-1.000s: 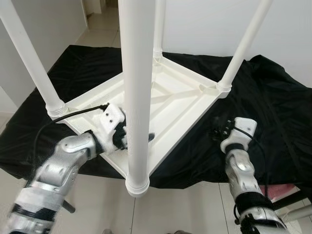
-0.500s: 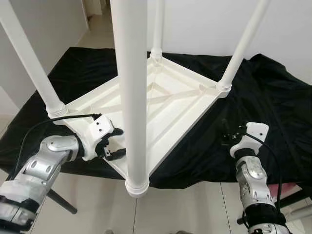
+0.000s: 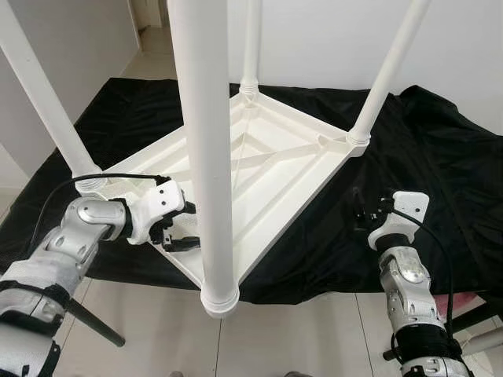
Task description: Building children table
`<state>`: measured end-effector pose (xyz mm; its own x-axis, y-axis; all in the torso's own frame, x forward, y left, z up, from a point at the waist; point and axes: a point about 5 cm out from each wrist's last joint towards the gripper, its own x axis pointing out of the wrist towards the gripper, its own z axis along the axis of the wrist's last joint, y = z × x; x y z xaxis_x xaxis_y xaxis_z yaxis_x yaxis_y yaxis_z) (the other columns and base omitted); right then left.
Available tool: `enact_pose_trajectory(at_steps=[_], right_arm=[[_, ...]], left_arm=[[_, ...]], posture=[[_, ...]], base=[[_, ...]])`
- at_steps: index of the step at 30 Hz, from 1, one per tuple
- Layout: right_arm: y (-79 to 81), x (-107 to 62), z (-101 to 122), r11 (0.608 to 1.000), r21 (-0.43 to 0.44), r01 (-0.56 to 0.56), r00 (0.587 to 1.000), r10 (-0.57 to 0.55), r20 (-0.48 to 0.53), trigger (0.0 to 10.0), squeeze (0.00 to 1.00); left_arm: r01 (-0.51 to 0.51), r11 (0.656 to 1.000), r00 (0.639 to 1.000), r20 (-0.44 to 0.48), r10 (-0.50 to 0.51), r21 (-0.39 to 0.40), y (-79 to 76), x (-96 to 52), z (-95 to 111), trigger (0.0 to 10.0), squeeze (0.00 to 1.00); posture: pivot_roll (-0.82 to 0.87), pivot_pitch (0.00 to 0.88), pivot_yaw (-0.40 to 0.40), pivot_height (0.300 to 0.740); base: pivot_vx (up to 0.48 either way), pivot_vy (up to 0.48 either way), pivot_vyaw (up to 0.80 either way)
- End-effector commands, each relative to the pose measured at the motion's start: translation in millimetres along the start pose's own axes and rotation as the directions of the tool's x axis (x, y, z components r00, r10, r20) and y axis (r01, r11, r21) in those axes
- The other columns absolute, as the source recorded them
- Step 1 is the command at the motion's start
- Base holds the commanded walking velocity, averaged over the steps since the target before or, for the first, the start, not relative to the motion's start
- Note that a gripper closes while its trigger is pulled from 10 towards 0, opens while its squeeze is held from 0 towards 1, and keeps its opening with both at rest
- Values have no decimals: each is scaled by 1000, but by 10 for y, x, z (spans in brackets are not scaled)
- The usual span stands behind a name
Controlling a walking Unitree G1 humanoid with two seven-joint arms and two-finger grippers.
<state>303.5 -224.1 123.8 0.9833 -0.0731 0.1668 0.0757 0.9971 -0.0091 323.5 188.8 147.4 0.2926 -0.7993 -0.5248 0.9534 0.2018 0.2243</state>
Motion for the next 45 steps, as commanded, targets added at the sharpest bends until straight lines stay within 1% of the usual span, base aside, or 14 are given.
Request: enact_pose_trajectory(at_steps=[1,3,4,5,6,9,12,14,16,23,31,32,34,45], right_arm=[[-12,14,34,1000,4,3,1000,-3,5,10000,0],[-13,10,32,1000,4,4,1000,-4,4,10000,0],[-10,1,28,1000,6,5,1000,-5,4,10000,0],[-10,1,28,1000,6,5,1000,-5,4,10000,0],[-7,-2,25,1000,7,5,1000,-5,3,10000,0],[14,-14,19,1000,12,-2,1000,2,2,10000,0],[23,-11,18,1000,13,-8,1000,8,1,10000,0],[34,1,21,1000,13,-15,1000,15,0,10000,0],[34,1,21,1000,13,-15,1000,15,0,10000,0],[28,46,55,1000,7,-23,1000,23,6,10000,0],[48,56,58,1000,4,-30,1000,30,6,10000,0],[51,55,60,1000,5,-29,1000,29,7,10000,0],[52,55,60,1000,6,-28,1000,28,7,10000,0],[52,23,52,1000,2,-21,1000,21,8,10000,0]], left_arm=[[31,999,999,13,-31,-34,27,-77,-15,10000,1000],[32,999,999,32,-30,-40,61,-107,4,10000,1000],[23,999,999,48,-21,-39,100,-151,28,10000,800],[23,999,999,48,-21,-39,100,-151,28,10000,800],[15,999,998,56,-13,-35,129,-177,40,10000,0],[2,1000,999,53,-1,-27,186,-257,58,10000,0],[1,1000,1000,31,-1,-14,193,-255,47,10000,0],[12,1000,1000,-12,-12,17,185,-223,23,10000,0],[12,1000,1000,-12,-12,17,185,-223,23,10000,0],[60,997,993,-103,-56,44,172,-133,-55,10000,0],[47,995,981,-190,-29,89,201,19,-81,10000,0],[16,999,979,-203,-7,45,236,66,-81,10000,0],[-1,1000,980,-200,6,22,261,97,-65,10000,0],[-45,999,973,-228,38,-25,348,175,-27,10000,0]], posture=[[-11,0,9,740],[-11,0,9,740],[-12,0,11,740],[-12,0,11,740],[-13,0,14,740],[-7,0,13,740],[-5,0,11,740],[-3,0,10,740],[-3,0,10,740],[-4,0,5,740],[-17,0,14,740],[-21,0,20,740],[-23,0,21,740],[-38,0,42,740]], base=[[0,0,0],[0,0,0],[0,0,0],[0,0,0],[0,0,0],[0,0,0],[0,0,0],[0,0,0],[0,0,0],[0,0,0],[0,0,0],[0,0,0],[0,0,0],[0,0,0]])
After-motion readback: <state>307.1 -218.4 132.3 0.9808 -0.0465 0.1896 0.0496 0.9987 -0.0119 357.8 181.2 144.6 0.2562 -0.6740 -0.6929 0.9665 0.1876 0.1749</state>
